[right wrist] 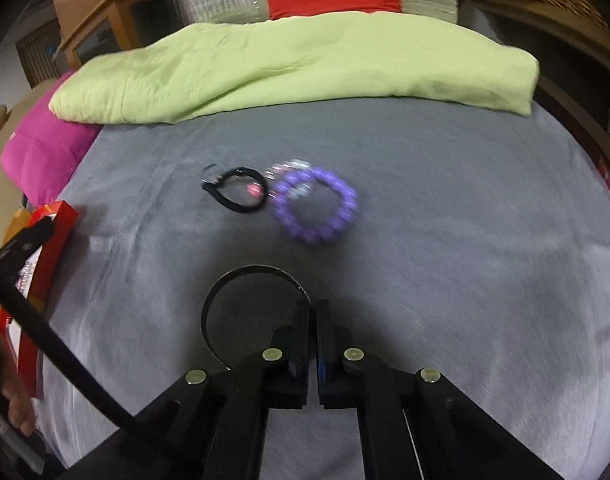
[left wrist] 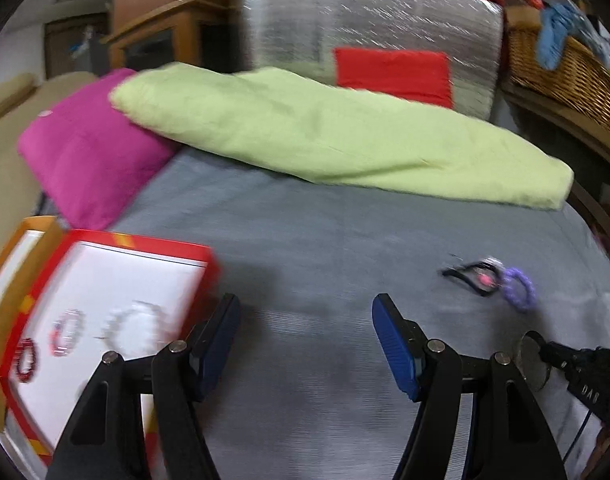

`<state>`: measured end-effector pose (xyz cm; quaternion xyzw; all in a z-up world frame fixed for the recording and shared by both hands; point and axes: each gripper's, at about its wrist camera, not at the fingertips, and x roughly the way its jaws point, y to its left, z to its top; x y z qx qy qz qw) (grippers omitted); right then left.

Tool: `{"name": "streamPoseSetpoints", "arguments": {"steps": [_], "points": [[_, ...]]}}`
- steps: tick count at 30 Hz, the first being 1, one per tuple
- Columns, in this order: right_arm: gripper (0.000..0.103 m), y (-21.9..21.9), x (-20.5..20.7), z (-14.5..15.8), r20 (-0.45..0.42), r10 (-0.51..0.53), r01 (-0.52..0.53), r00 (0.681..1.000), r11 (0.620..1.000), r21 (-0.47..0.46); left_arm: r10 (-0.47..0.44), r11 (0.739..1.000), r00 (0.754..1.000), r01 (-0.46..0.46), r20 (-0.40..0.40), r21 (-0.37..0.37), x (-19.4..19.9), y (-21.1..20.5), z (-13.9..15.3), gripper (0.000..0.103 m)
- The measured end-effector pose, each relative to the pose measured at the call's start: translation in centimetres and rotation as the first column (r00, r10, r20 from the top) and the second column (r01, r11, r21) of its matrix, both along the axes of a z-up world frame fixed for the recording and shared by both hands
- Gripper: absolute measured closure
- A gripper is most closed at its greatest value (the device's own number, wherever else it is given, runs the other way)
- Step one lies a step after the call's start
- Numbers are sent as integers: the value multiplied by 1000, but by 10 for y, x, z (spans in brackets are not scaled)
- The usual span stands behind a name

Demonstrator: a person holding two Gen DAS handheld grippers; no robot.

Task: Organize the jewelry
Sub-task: 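Grasp the black hair tie with the left tool while the right tool grasps the silver bangle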

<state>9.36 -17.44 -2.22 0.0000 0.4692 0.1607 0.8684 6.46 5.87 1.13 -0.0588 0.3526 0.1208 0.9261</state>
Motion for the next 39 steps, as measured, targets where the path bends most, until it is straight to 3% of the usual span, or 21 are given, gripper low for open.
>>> {"name": "streamPoseSetpoints", "arguments": {"steps": [6,13,14,17,19,22,31,36,39], "points": [[100,-24,0,1,-14,-4,6,1000,994,109,-110,993,993,108,-51,-49,42,-53,-8,34],[100,-30,4,5,-16,21,-17,1000,985,171,-88,978,994,74,-64,-195,89,-74,-13,34],[100,-29,5,4,-17,22,-19,1000,984,176,-88,978,993,72,-75,-195,96,-78,-18,40],[100,-27,9,2,-23,28,-23,999,982,187,-108,978,979,73,-175,-196,111,-86,-38,98],[100,-30,9,3,-22,25,-21,999,981,192,-116,978,978,82,-172,-193,108,-87,-43,98],[100,-35,11,7,-12,12,-9,1000,976,216,-143,978,980,118,-140,-171,94,-90,-27,99],[100,-36,3,19,27,2,-9,1000,966,257,-187,978,981,182,-50,-102,12,-75,14,99],[100,-23,-6,22,48,30,-41,998,966,254,-175,977,984,170,-30,-128,-28,-58,21,99],[100,-15,-14,20,53,52,-64,997,968,242,-166,977,986,160,-33,-144,-42,-46,10,99]]}}
